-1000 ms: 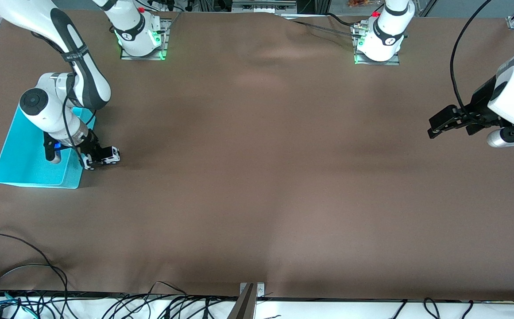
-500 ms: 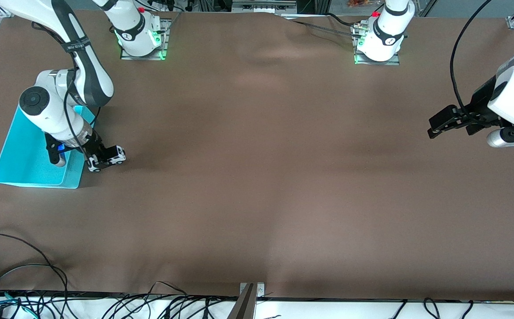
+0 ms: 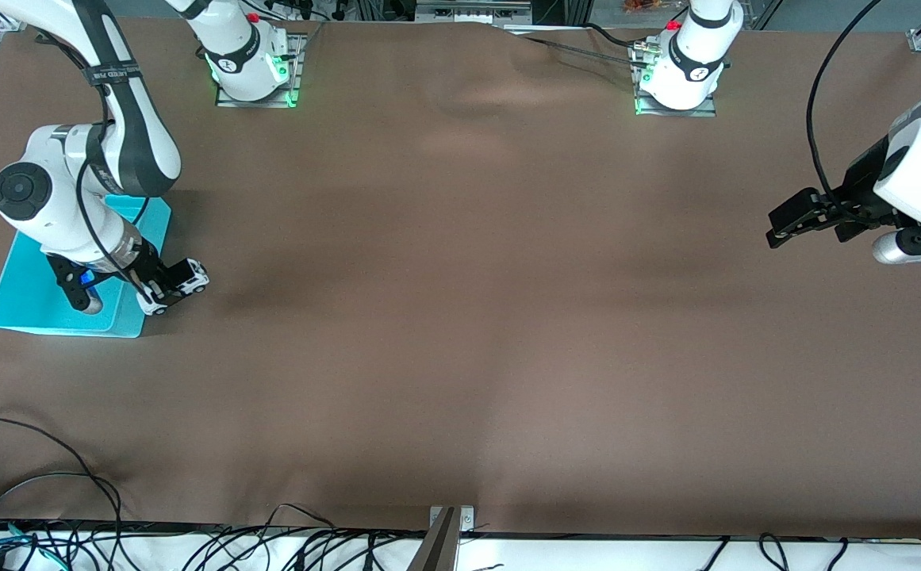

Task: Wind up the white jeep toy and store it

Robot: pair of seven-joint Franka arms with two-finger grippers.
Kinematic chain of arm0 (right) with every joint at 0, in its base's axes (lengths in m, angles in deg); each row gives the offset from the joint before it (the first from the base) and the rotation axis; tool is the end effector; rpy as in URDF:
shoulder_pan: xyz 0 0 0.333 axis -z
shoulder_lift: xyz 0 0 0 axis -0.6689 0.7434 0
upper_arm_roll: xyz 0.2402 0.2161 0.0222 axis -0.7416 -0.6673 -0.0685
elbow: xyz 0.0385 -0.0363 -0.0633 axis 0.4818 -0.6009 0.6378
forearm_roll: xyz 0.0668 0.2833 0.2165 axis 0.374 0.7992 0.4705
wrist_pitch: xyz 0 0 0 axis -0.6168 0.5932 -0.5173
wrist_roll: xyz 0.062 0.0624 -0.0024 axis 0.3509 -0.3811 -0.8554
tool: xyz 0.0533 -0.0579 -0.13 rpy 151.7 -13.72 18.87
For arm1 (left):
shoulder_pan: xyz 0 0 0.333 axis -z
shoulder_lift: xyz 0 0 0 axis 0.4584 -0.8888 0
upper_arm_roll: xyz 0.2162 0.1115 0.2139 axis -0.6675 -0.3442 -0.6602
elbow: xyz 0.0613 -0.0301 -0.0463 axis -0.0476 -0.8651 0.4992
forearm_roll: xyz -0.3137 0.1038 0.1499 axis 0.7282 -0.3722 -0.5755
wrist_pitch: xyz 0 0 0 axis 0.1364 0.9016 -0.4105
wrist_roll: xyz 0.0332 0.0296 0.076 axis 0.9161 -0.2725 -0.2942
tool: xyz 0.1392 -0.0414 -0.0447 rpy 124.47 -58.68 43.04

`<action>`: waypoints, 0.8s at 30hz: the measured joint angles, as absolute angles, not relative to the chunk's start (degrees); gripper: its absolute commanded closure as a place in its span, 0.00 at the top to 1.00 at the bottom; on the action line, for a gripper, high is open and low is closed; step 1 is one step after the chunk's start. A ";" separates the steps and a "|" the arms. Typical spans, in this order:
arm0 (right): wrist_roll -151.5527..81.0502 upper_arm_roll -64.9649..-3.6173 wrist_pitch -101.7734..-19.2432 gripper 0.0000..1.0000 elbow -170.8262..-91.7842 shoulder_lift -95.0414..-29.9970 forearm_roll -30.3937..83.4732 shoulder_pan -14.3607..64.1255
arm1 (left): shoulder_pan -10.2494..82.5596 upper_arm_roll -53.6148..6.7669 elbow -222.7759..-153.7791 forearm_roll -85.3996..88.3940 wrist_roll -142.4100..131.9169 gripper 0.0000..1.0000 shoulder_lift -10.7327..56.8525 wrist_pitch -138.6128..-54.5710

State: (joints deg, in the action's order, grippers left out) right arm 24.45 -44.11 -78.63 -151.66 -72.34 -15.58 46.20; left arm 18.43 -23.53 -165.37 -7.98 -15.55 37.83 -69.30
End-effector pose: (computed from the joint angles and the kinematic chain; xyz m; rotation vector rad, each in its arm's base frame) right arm 0.5619 -0.0036 0.2977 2.8005 -1.3389 0.0512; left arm 0.5781 -0.0747 0.5898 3.0747 0.2116 0.0524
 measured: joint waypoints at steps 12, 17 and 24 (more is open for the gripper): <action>9.68 -42.13 -67.70 0.00 -147.98 -72.34 -15.58 46.28 | 18.43 -23.53 -165.37 -7.98 -15.52 1.00 37.82 -69.30; 2.94 -39.52 -64.37 0.00 -146.39 -72.35 -15.58 46.41 | 18.43 -23.53 -165.37 -7.98 -15.51 1.00 37.81 -69.30; -5.30 -35.70 -63.56 0.00 -146.14 -72.33 -15.66 46.60 | 18.43 -23.53 -165.37 -7.98 -15.51 1.00 37.80 -69.30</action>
